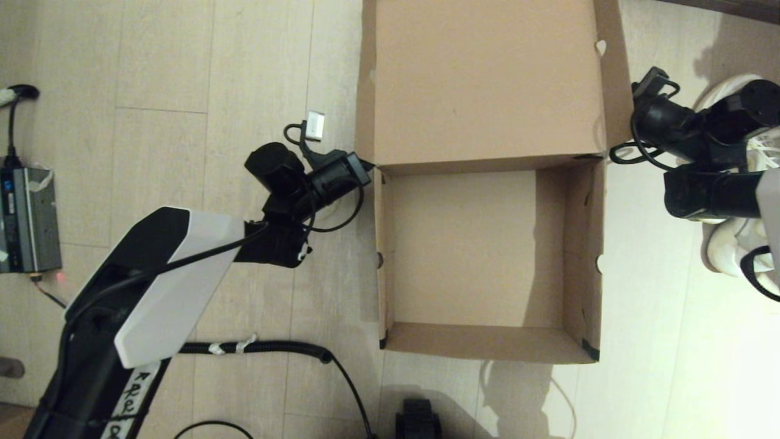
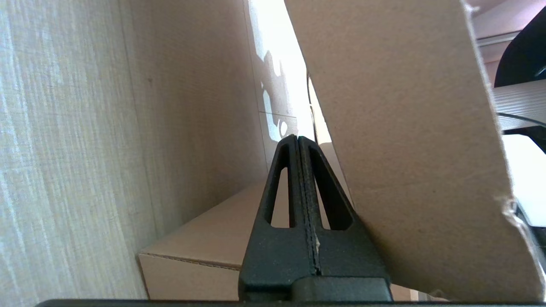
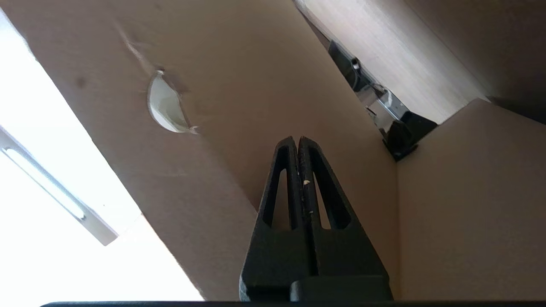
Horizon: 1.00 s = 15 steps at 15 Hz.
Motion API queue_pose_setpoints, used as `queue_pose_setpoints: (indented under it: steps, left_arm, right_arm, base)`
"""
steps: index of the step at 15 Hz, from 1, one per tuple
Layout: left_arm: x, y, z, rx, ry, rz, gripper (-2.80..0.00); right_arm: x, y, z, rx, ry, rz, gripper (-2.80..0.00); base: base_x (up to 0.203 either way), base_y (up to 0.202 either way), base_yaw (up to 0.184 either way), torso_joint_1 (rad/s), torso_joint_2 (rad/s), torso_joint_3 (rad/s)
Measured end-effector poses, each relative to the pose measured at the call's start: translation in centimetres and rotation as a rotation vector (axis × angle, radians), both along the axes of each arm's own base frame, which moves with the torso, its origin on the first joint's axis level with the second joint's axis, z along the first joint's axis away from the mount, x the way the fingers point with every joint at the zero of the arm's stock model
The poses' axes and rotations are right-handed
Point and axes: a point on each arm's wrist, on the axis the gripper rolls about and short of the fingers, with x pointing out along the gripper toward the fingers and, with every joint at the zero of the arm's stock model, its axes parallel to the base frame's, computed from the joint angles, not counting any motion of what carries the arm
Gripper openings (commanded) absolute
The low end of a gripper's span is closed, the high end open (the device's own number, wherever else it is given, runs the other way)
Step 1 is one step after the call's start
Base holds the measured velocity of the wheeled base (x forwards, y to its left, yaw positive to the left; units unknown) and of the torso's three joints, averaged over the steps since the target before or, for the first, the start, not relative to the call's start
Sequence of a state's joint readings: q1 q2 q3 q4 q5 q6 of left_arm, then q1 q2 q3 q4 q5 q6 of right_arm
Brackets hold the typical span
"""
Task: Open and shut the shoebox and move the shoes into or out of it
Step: Close the shoe box
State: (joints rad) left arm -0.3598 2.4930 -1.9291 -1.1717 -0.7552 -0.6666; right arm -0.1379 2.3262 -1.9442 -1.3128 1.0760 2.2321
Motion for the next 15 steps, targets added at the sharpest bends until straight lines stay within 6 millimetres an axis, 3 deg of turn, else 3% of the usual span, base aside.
queue_pose_setpoints:
  steps: [6,11,15]
  left_arm:
    - [0.0,0.1,0.0,0.001,-0.001,0.002,-2.80]
    - [1.0,3.2,0.4,0.028,-0.092,0.117,-2.80]
    - [1.2,4.6,1.0,0.029,-0.101,0.147,-2.80]
  right_arm:
    - [0.6,0.6,-1.2,-0.022,-0.017,0.030,-2.80]
    - [0.6,0.6,-1.2,-0.025,-0.013,0.034,-2.80]
    - [0.4,0.7,-1.2,-0.032,-0.003,0.044,-2.80]
  base:
    - [0.000,0.000,0.000,0.000,0.00,0.000]
    - [0.000,0.000,0.000,0.000,0.00,0.000]
    - [0.000,0.000,0.000,0.000,0.00,0.000]
